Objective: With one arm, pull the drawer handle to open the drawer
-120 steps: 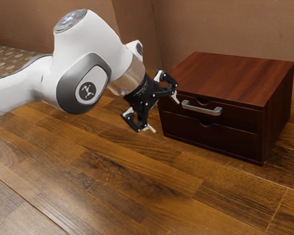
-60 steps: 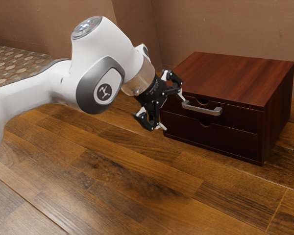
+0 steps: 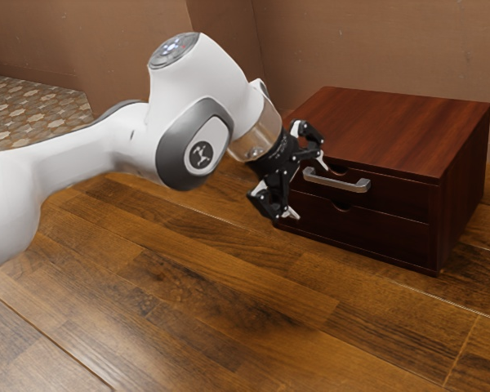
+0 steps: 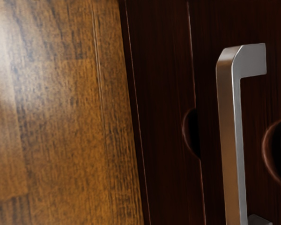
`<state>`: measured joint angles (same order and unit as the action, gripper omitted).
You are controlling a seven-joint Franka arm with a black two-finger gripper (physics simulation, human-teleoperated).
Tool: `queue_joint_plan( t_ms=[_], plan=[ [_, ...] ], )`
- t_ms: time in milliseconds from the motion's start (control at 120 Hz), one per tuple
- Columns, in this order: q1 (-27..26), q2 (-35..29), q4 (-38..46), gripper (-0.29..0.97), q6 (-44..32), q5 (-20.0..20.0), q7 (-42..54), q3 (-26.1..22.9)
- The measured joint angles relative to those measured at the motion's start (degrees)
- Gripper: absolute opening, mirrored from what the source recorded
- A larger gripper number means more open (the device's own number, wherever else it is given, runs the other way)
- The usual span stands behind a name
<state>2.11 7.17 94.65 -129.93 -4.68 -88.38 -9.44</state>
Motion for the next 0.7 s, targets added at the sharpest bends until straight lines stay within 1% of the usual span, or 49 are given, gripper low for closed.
queue_joint_plan(
  t_ms=[217,700],
  plan=[
    [-0.14,2.81,-3.47,0.68,0.25,0.02,-0.68,0.14],
    [0.2,5.99,-6.6,0.68,1.07,0.07,-1.53,0.3]
  ],
)
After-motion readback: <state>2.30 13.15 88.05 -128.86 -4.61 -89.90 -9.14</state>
